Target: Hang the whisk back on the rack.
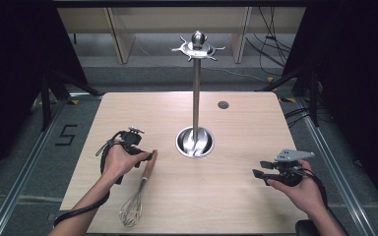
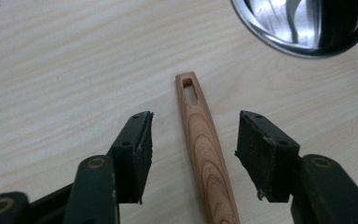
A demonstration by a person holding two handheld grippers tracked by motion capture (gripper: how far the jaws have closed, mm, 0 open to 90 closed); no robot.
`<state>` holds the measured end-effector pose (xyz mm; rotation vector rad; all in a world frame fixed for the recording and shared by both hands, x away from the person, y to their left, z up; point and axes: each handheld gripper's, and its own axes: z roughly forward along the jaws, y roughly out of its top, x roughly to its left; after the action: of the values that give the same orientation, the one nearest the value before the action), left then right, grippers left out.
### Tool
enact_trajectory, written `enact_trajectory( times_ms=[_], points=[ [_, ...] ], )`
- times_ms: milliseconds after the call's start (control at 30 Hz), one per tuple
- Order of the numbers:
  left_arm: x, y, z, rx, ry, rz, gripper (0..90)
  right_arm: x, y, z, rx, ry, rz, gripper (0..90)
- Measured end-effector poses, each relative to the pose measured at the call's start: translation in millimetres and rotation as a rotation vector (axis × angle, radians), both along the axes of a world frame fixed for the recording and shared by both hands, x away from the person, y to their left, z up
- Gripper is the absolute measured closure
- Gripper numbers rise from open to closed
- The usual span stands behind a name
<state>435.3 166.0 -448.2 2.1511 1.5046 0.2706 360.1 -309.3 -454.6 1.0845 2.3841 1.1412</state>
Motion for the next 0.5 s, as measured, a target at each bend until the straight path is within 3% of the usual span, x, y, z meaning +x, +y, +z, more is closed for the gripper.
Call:
enact_trajectory(
  times_ms=[33, 67, 100, 167, 267, 333, 400, 433, 500],
  points=[
    [1.0, 0.0, 0.9, 0.017, 0.001, -0.014, 43.0, 0.3, -1.0, 0.3, 0.01, 0.007, -0.01, 51.2],
    [0.6, -3.0, 0.3, 0.005, 0.016, 0.017, 43.0, 0.3, -1.0, 0.3, 0.01, 0.007, -0.01, 51.2],
    [1.9, -2.3, 1.1, 0.035, 0.015, -0.014, 42.7, -0.5, 0.3, -1.0, 0.032, 0.022, -0.022, 51.2],
    [2.0, -4.9, -0.3, 0.037, 0.049, -0.007, 42.5, -0.6, 0.0, -0.7, 0.03, 0.035, -0.012, 51.2],
    [2.5, -5.4, -3.4, 0.06, 0.073, -0.027, 42.7, 0.1, -1.4, 0.2, 0.004, 0.006, 0.004, 51.2],
    [1.0, -5.5, -5.1, 0.063, 0.094, -0.025, 43.6, -0.3, -1.6, 0.1, 0.004, 0.004, 0.004, 51.1],
    [0.3, -3.6, -5.7, 0.068, 0.115, -0.047, 45.1, -2.0, -0.7, -0.4, 0.016, 0.031, -0.013, 51.2],
    [-2.2, -5.0, -7.3, 0.057, 0.134, -0.021, 48.0, -3.0, 0.0, -0.2, 0.024, 0.046, -0.021, 51.1],
    [-3.1, -4.6, -10.0, 0.059, 0.161, -0.022, 49.1, -2.9, 0.1, -0.2, 0.013, 0.032, -0.02, 51.2]
  ],
)
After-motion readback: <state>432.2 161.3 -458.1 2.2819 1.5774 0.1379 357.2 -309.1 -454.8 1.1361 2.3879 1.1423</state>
